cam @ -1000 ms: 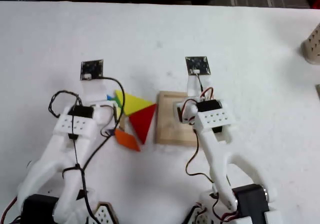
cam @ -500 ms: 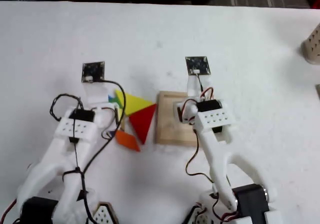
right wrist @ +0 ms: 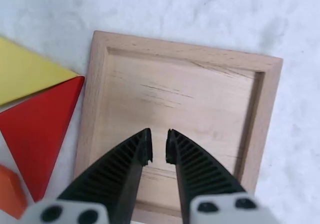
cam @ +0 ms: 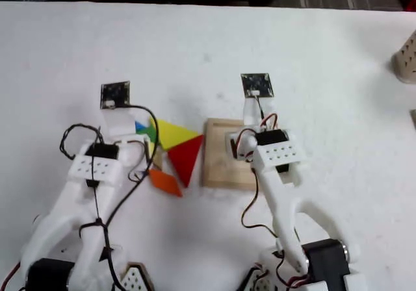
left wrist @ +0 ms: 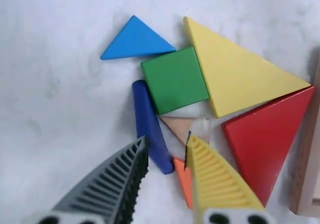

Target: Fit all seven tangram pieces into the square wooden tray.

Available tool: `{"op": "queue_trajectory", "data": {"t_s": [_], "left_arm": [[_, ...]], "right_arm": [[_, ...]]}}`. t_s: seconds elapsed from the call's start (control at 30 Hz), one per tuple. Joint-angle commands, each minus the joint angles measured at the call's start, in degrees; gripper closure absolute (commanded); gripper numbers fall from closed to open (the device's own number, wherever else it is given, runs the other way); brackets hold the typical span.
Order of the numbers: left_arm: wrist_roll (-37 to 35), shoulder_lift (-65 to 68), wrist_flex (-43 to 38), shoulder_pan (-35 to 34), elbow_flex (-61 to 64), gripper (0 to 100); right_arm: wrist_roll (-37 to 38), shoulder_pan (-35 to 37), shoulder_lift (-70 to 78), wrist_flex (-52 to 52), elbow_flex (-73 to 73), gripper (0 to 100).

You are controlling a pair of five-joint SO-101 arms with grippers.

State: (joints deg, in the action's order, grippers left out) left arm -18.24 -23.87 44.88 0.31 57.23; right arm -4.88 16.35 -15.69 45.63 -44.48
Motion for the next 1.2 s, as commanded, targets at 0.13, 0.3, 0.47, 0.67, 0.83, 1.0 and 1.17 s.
{"op": "queue_trajectory", "data": {"t_s": [0.13,0.3,0.47,0.67,0.83,1.0,1.17], "left_arm": [[-0.79,0.75,-2.37,-0.84,1.14,84],[-0.79,0.66,-2.99,-0.4,0.97,84],[-0.62,0.04,-3.43,-0.4,-0.7,84],[-0.7,0.04,2.37,-0.92,-5.54,77],[-0.79,0.04,5.8,-1.89,-5.71,69],[-0.35,0.04,9.93,-6.02,-9.58,69],[-0.35,0.66,9.41,-4.62,-8.79,69]], "right_arm": [[-0.88,-0.66,-3.74,0.4,0.62,94.7],[-0.88,-0.75,-3.74,0.4,0.53,94.7],[-0.88,-0.75,-3.74,0.4,0.53,94.7],[-0.88,-0.66,-3.74,0.4,0.53,94.7],[-0.88,-0.31,-3.74,0.4,0.53,94.7],[-0.88,-0.31,-3.74,0.4,0.53,94.7],[-0.88,-0.31,-3.74,0.4,0.53,94.7]]}}
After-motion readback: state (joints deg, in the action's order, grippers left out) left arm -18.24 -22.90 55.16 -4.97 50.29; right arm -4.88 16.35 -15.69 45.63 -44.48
